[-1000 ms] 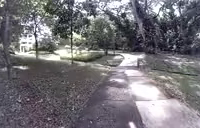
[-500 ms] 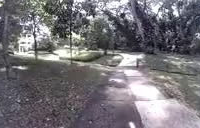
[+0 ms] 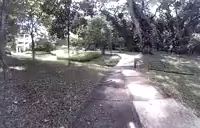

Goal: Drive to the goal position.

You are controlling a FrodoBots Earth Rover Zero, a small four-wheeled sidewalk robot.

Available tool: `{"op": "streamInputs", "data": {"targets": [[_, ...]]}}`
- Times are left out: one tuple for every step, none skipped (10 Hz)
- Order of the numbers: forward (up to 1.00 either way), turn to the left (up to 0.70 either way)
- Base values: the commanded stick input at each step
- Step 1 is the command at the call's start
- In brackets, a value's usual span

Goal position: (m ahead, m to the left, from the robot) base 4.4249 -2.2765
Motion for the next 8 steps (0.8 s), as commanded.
{"op": "streamInputs", "data": {"targets": [[0.00, 0.00], [0.00, -0.51], [0.00, -0.17], [0.00, 0.00], [0.00, 0.00], [0.00, -0.03], [0.00, -0.09], [0.00, -0.15]]}}
